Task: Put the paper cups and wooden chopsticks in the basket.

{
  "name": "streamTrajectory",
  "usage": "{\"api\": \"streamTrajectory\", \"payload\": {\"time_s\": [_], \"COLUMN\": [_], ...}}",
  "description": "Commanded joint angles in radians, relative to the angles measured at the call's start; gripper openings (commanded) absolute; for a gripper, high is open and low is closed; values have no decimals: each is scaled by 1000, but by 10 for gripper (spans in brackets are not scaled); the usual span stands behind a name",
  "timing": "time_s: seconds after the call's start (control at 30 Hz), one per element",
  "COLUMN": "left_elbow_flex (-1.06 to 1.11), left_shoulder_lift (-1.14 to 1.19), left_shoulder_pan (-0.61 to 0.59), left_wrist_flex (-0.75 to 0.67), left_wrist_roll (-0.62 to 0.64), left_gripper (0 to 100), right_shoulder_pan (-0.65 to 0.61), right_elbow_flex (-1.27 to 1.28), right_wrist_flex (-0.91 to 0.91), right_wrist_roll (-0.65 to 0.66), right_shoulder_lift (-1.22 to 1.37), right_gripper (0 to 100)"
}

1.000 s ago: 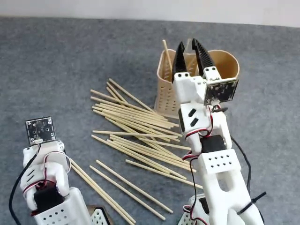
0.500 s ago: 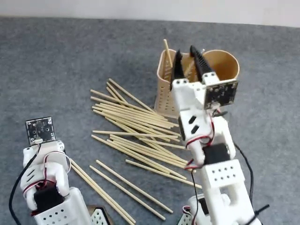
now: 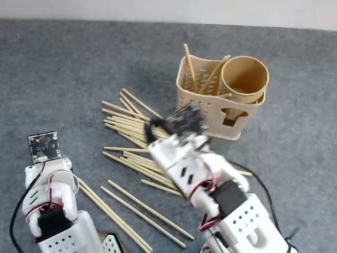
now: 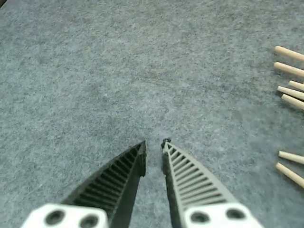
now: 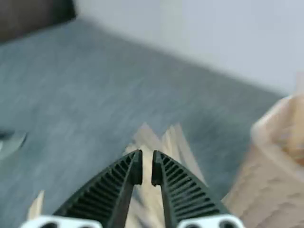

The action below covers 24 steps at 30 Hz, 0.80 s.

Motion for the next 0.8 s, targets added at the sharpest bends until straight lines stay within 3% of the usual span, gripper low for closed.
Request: {"api": "streamTrajectory", "payload": {"time_s": [0.0,0.27,0.77], "left_elbow_flex": [5,13,15], "left_shoulder_lift": [-7,-7,-7], "left_shoulder_pan": [-56,-64,-64], "left_wrist_flex": [-63,-83,-81], "left_wrist_roll": [8,9,9], "left_gripper": [81,81,81], "right_shoulder_pan": [-134,-300,-380], "right_elbow_flex": [30,180,156], "right_wrist_flex": [47,45,-30], "right_wrist_roll": [2,2,0], "right_shoulder_lift": [-18,71,542], "right_gripper": [47,84,87]}}
